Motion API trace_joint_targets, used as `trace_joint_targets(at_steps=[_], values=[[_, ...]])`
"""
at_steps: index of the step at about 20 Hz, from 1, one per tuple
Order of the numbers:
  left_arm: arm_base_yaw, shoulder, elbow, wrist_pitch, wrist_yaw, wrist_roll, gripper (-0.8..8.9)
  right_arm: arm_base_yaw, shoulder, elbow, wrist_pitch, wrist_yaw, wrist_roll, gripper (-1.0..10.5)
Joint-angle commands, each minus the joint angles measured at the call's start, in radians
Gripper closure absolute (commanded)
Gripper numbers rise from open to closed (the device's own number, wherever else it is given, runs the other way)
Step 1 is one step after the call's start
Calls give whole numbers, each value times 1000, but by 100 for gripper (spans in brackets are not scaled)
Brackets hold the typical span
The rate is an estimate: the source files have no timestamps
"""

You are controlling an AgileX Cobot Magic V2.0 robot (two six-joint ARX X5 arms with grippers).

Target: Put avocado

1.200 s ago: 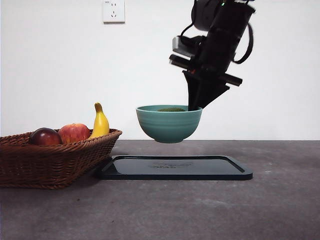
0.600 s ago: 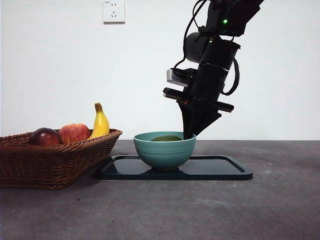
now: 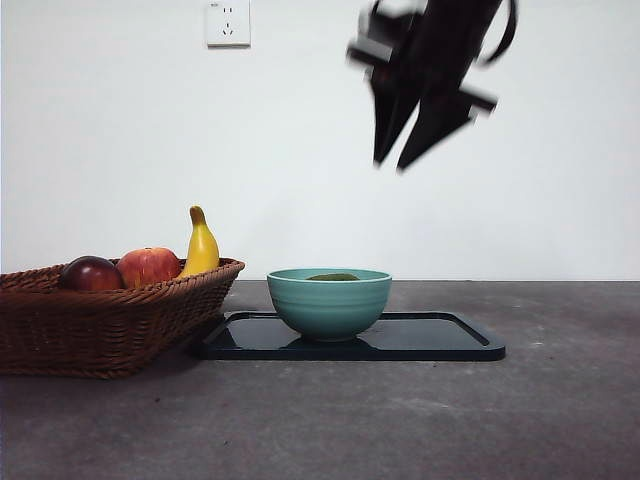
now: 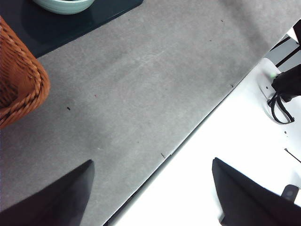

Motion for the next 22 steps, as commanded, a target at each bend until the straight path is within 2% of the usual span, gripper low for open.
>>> trace_joint_targets(at_steps=[1,8,14,17,22], values=[[-5,5,7,5,6,20,413,26,-100,23,-49,0,-9,791],[-5,5,7,6,6,23,413,118,-478,-56,-167,1,-10,783],[-5,5,7,9,6,23,413,234,-777,-391,-116,-1,-1,782],[-5,5,7,9,6,23,413,295,-915,-586,-41,-3,46,782],[-5,5,7,9,6,23,413,371,-1049,-783,40,-2,106,782]])
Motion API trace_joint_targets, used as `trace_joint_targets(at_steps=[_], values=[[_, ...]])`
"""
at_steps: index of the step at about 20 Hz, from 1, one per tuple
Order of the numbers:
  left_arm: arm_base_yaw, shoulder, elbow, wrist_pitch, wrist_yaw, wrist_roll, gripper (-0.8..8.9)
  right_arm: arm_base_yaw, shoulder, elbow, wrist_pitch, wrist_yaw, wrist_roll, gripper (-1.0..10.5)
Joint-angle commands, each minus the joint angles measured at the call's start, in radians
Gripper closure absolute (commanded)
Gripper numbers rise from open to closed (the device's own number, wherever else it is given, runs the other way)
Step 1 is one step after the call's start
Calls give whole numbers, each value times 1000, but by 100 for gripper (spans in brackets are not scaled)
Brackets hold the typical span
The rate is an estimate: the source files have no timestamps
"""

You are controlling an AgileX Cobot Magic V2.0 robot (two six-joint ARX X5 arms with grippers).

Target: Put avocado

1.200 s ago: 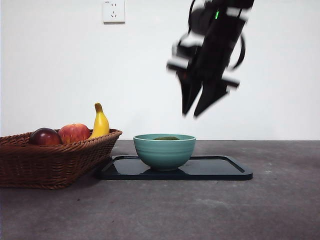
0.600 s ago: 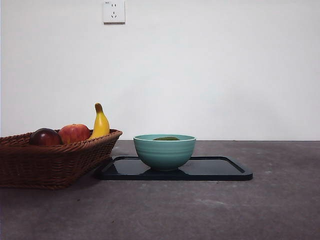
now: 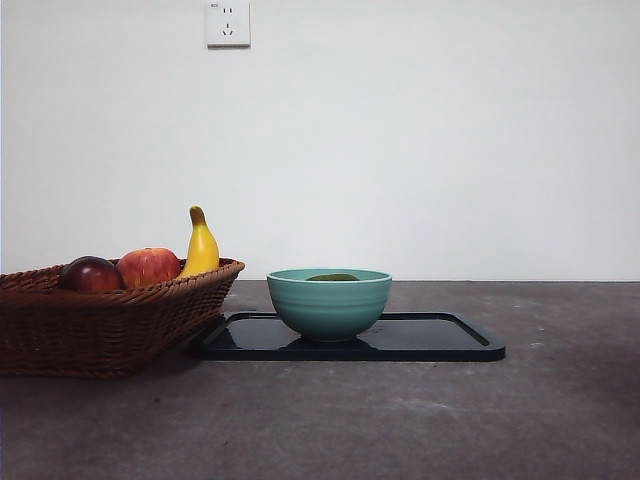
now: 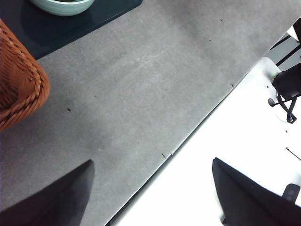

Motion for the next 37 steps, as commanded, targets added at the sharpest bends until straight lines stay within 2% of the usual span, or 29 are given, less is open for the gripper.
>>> trace_joint_targets(at_steps=[1,8,9,10,12,13,31,34,37], values=[[-5,5,7,8,6,12,413,28,-21,-32,24,-1,31,782],[-5,5,7,7,6,12,423,33,-25,-37,27,-3,34,783],[-5,5,7,7,6,12,475,33,-25,-37,27,-3,34,783],[-5,5,7,7,6,12,570,33,-25,-37,27,-3,33,786],[-5,5,7,7,6,12,791,33,-25,-37,27,-3,32,942],[-5,5,7,7,6,12,806,33,-25,-37,27,-3,32,939],[-5,5,8,6,6,13,806,33,-25,-36,31,1,33,939],[52,-39,6,121,-67,50,806,33,-25,-36,31,1,33,939],[207,-153,-47,472,-119,93,806,33,-26,-36,31,1,33,939]])
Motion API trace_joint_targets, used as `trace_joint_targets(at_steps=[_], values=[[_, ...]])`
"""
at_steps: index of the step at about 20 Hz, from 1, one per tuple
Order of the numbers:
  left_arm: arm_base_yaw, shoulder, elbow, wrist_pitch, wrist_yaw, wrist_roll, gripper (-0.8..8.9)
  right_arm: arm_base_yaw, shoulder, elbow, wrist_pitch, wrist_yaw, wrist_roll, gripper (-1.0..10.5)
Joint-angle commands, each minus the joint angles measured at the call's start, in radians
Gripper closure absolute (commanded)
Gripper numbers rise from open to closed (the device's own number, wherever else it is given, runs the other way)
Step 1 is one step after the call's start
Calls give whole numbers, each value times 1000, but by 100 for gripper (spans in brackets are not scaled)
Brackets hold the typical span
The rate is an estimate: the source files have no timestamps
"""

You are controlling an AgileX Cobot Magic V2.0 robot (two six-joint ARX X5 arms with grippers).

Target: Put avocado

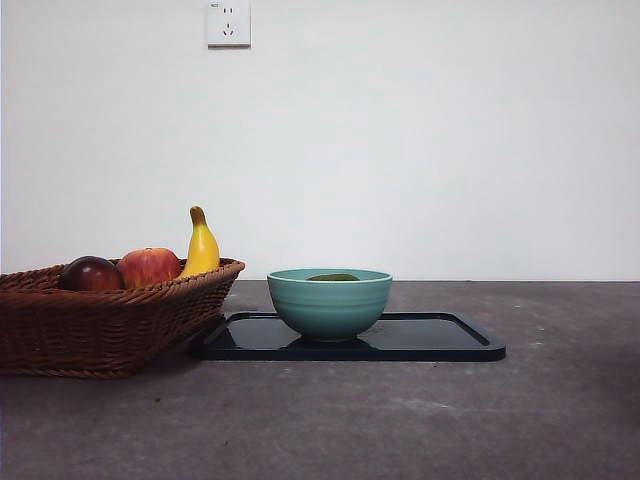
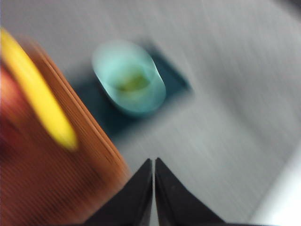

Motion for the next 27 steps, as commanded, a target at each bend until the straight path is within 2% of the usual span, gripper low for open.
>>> trace_joint_targets(at_steps=[1,2,4,6,8,15,23,27], values=[[99,-86,-61,295,-36,46,806,11,5,8,10,0,9,939],[154,-142,-123,438,-75,46,806,11,5,8,10,0,9,939],[233,-244,-250,631,-165,46,806,11,5,8,10,1,9,939],[288,-339,-380,738,-251,46,806,11,5,8,10,1,9,939],[324,-423,-501,775,-315,45,806,11,5,8,10,1,9,939],[358,-625,-800,775,-341,42,806,11,5,8,10,1,9,939],[358,-678,-918,772,-396,42,806,11,5,8,10,0,9,939],[358,-678,-925,685,-396,42,806,11,5,8,10,0,9,939]])
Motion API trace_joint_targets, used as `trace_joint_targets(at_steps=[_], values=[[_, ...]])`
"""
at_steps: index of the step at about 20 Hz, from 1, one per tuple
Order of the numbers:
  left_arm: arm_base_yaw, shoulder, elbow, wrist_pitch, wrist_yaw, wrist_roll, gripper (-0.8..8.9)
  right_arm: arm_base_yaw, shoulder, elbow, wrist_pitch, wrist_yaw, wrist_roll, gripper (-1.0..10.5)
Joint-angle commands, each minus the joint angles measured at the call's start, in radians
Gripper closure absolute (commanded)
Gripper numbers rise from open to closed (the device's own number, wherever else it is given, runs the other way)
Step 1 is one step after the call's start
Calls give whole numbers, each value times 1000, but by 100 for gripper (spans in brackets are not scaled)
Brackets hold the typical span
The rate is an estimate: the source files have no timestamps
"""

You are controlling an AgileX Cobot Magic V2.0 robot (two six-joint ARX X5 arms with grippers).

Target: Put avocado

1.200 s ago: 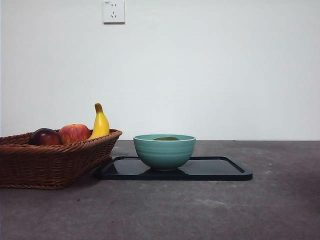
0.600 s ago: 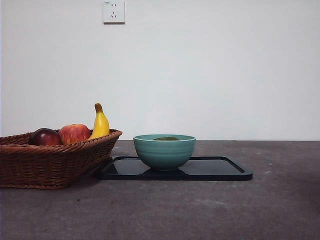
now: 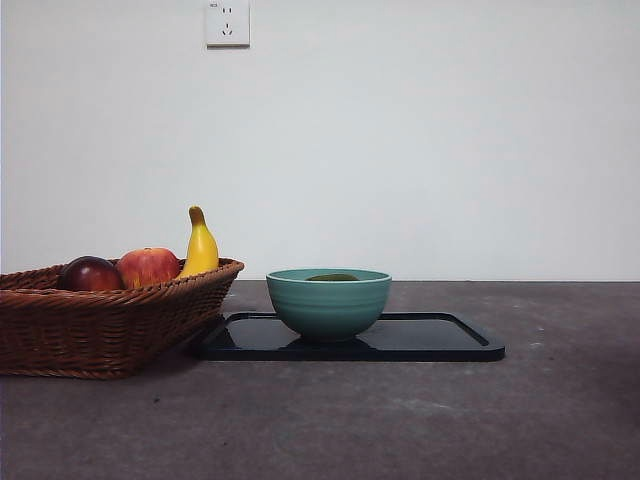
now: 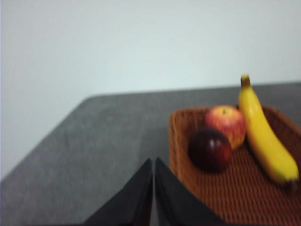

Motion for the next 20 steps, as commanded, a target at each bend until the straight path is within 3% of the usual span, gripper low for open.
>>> trace_joint_targets(at_steps=[1,6,20], values=[[2,-2,-21,-52,-2,3,806,11,5,8,10,0,9,939],[2,-2,-21,-139,-1,-59,806,11,5,8,10,0,9,939],[2,-2,-21,-139,-1,-59,806,11,5,8,10,0,9,939]])
